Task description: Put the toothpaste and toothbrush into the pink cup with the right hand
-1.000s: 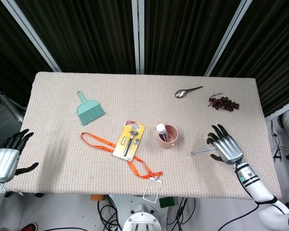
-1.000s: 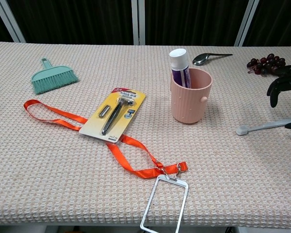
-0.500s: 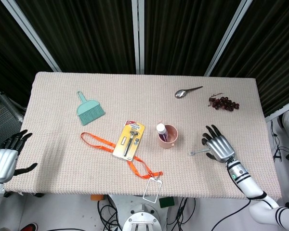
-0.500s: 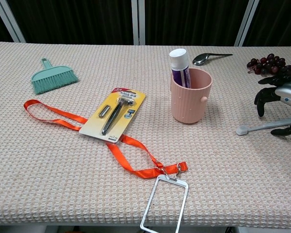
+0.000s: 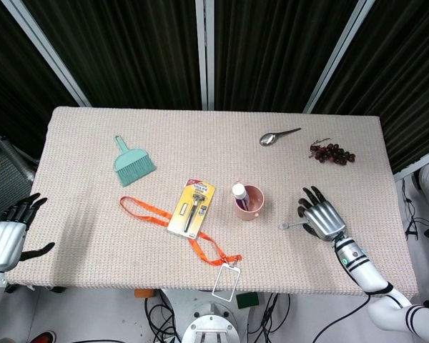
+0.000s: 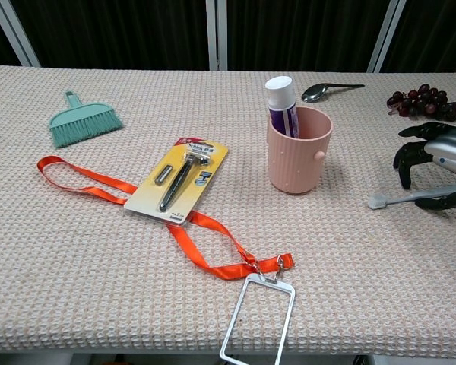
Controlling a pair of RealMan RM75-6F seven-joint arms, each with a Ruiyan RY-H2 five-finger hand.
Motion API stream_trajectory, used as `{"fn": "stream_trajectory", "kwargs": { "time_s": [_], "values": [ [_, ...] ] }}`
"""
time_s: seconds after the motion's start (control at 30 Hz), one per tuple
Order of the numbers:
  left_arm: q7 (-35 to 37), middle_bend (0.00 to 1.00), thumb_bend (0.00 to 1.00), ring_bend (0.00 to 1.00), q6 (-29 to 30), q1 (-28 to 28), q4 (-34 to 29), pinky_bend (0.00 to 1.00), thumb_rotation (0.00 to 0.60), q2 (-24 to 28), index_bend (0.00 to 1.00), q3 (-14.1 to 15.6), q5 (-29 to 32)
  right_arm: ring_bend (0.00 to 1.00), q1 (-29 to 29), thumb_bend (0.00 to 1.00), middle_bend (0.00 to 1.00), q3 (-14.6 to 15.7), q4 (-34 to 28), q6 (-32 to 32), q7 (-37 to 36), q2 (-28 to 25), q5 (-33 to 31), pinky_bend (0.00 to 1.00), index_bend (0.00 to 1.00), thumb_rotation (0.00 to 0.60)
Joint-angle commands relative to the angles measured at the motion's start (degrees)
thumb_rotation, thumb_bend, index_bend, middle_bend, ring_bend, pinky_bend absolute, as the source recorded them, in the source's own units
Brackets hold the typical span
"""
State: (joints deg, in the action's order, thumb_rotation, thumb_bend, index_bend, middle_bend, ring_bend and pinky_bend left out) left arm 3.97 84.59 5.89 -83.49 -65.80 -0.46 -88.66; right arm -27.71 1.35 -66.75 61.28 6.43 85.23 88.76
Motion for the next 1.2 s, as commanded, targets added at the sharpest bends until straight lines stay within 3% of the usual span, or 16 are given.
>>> {"fn": "stream_trajectory", "kwargs": {
  "time_s": [0.03, 0.43, 0.7, 1.03, 1.2],
  "values": [
    [-0.03, 0.08, 0.09, 0.11, -0.06, 0.03, -0.01, 0.22, 0.543, -0.02, 0.13, 0.01, 0.01, 0.00, 0.01, 0.75, 0.28, 0.06, 0.09, -0.12, -0.02, 0.09, -0.06, 0.00, 0.56, 0.600],
    [-0.11, 0.08, 0.09, 0.11, -0.23, 0.05, -0.17, 0.22, 0.542, 0.07, 0.13, 0.03, 0.16, 0.00, 0.18, 0.82, 0.29, 0.19, 0.52, 0.25, -0.40, 0.50, 0.13, 0.00, 0.64, 0.600],
    [-0.11, 0.08, 0.09, 0.11, 0.06, 0.00, -0.26, 0.22, 0.543, 0.25, 0.13, 0.00, -0.02, 0.00, 2.00, 0.84, 0.30, -1.08, -2.73, 7.95, -6.14, -2.84, 2.08, 0.00, 0.65, 0.600],
    [-0.08, 0.08, 0.09, 0.11, 0.44, -0.06, -0.26, 0.22, 0.543, 0.11, 0.13, 0.05, -0.36, 0.00, 1.29, 0.86, 0.33, -7.35, -14.55, 18.20, -18.53, -10.24, 4.59, 0.00, 0.69, 0.600],
    [-0.08, 0.08, 0.09, 0.11, 0.70, -0.11, -0.34, 0.22, 0.543, 0.22, 0.13, 0.01, -0.49, 0.00, -1.16, 0.87, 0.35, -10.82, -20.55, 17.15, -24.15, -9.68, 2.58, 0.00, 0.71, 0.600]
  ]
}}
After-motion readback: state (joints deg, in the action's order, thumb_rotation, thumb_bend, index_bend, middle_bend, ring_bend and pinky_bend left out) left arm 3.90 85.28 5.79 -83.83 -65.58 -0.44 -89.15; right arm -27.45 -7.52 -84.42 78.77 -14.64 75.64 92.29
